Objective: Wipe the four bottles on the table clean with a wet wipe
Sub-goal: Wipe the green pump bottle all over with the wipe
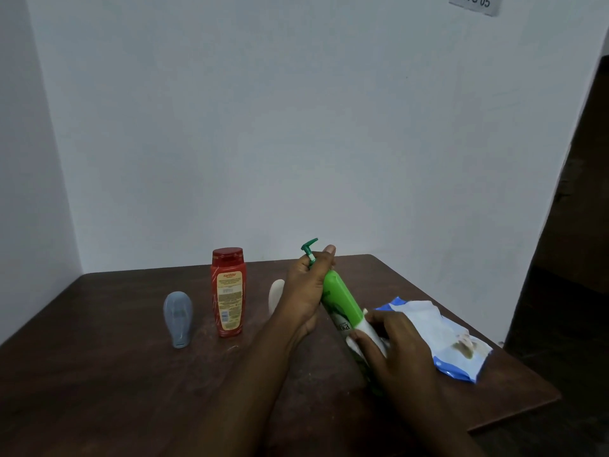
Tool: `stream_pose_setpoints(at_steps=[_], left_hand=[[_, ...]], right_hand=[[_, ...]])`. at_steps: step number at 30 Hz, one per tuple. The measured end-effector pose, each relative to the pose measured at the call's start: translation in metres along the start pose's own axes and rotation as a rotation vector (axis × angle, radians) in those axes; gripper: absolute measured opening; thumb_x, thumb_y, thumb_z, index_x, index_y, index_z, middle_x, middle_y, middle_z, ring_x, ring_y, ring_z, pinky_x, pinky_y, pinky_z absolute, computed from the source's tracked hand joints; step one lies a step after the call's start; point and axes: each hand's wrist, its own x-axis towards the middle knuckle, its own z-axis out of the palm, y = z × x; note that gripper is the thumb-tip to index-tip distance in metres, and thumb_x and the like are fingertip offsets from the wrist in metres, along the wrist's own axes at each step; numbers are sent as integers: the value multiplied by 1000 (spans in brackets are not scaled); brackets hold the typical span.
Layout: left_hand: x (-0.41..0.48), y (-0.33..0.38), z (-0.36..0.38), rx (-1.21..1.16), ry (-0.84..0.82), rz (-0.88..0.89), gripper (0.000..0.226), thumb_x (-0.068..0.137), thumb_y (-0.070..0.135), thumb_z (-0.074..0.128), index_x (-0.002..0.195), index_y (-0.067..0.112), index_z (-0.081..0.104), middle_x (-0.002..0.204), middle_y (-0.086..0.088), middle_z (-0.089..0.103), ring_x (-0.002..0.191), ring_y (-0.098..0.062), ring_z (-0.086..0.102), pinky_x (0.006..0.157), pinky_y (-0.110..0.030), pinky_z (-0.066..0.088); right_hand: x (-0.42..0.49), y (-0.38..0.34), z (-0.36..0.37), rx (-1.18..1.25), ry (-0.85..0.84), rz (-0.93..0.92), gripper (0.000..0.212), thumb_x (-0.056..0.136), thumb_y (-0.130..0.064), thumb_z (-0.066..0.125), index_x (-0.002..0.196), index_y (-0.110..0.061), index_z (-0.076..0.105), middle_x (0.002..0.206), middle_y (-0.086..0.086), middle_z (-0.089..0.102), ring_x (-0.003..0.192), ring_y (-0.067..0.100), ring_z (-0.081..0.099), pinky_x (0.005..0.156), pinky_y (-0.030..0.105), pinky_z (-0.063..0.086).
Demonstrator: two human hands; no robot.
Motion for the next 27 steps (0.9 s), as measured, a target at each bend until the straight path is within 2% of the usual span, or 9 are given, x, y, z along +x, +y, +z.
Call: stream_pose_setpoints(at_steps=[4, 8, 11, 14, 17, 19, 20, 23, 27], left_hand=[[3, -2, -1, 1, -26, -18, 32, 94, 41, 72, 84, 14, 58, 66, 4, 55, 56, -8, 51, 59, -26, 48], [4, -3, 1, -13, 4, -53, 33, 95, 42, 71, 81, 16, 56, 68, 3, 55, 56, -10, 50, 62, -30, 49], [4, -2, 0, -134, 28, -130, 34, 94, 37, 73, 71, 18, 57, 65, 2, 56, 57, -12, 50, 71, -40, 51], [6, -3, -4, -268, 16, -192, 38, 93, 34, 74, 62, 21, 54, 59, 5, 57, 50, -11, 49, 54, -29, 52], [8, -2, -7, -416, -49, -222, 39, 87, 32, 72, 57, 22, 49, 53, 5, 50, 45, -10, 46, 57, -28, 42], [9, -1, -9, -477, -104, -198, 41, 85, 28, 70, 52, 20, 48, 49, 3, 47, 44, -13, 47, 63, -32, 41], [10, 0, -11, -489, -144, -180, 42, 86, 28, 69, 51, 20, 47, 49, 2, 47, 45, -14, 48, 66, -34, 42], [11, 2, -16, -521, -276, -126, 48, 93, 29, 66, 50, 18, 49, 49, 0, 48, 48, -17, 51, 77, -40, 46], [12, 8, -20, -572, -312, -101, 46, 87, 39, 77, 53, 17, 55, 49, 2, 50, 49, -13, 52, 96, -46, 49]], right_hand=[[-22, 23, -10, -33, -61, 46, 34, 83, -31, 82, 109, -32, 60, 101, -18, 61, 96, -3, 59, 79, 11, 44], [-31, 37, -19, -45, -107, 58, 38, 81, -34, 83, 108, -42, 57, 105, -27, 60, 105, -8, 58, 83, 16, 49], [-37, 41, -24, -82, -115, -1, 36, 81, -34, 83, 109, -41, 61, 107, -30, 60, 108, -13, 56, 84, 13, 46], [-39, 43, -23, -94, -101, -31, 32, 82, -38, 81, 112, -40, 70, 113, -26, 64, 109, -15, 55, 89, 13, 49], [-38, 32, -13, -119, -96, -55, 43, 87, -40, 76, 129, -35, 66, 127, -27, 53, 117, -31, 41, 90, -7, 32], [-36, 22, -5, -130, -101, -68, 48, 92, -47, 65, 137, -33, 60, 133, -25, 49, 120, -29, 40, 95, -13, 16], [-33, 18, -2, -102, -86, -88, 48, 94, -49, 62, 138, -32, 60, 135, -25, 50, 123, -24, 41, 98, -12, 16], [-13, 5, 1, 74, -121, -60, 42, 96, -47, 64, 137, -43, 57, 135, -37, 48, 123, -30, 39, 99, -6, 27], [29, -14, 9, 267, -97, -62, 25, 93, -36, 71, 118, -34, 73, 110, -26, 71, 106, -8, 64, 90, 16, 51]])
